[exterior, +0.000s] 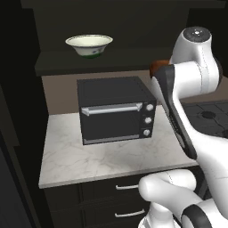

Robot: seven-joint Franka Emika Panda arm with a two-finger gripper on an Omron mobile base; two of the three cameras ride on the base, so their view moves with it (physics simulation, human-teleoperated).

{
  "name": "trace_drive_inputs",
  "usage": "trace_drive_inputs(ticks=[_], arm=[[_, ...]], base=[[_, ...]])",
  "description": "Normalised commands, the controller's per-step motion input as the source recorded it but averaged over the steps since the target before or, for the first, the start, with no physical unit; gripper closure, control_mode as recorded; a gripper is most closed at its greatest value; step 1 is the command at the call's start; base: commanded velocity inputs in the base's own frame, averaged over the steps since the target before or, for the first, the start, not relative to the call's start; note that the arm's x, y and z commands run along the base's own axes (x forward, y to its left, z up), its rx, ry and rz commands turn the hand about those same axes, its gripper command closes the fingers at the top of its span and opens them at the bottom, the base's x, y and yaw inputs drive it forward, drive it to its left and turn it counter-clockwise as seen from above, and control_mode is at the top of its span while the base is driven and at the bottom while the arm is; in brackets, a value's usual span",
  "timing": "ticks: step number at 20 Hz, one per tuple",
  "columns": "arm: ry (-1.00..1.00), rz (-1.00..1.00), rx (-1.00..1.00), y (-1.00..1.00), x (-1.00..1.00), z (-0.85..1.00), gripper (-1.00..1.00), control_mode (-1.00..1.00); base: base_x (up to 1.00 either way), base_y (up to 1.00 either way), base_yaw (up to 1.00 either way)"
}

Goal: Move the bowls from the cabinet to the plates on the dining table.

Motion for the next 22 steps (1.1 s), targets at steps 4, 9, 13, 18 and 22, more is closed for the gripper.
trace_drive_inputs(ticks=[4,9,13,18,22], arm=[[0.00,0.11,-0.04,0.00,-0.41,0.00,1.00,-1.00],[0.00,0.11,-0.04,0.00,-0.42,0.00,1.00,-1.00],[0.00,0.09,-0.03,0.00,-0.29,0.00,1.00,-1.00],[-0.04,0.07,-0.03,0.00,-0.15,0.00,1.00,-1.00],[-0.02,0.09,-0.02,0.00,-0.05,0.00,1.00,-1.00]], base=[[0.00,0.00,0.00],[0.00,0.00,0.00],[0.00,0.00,0.00],[0.00,0.00,0.00],[0.00,0.00,0.00]])
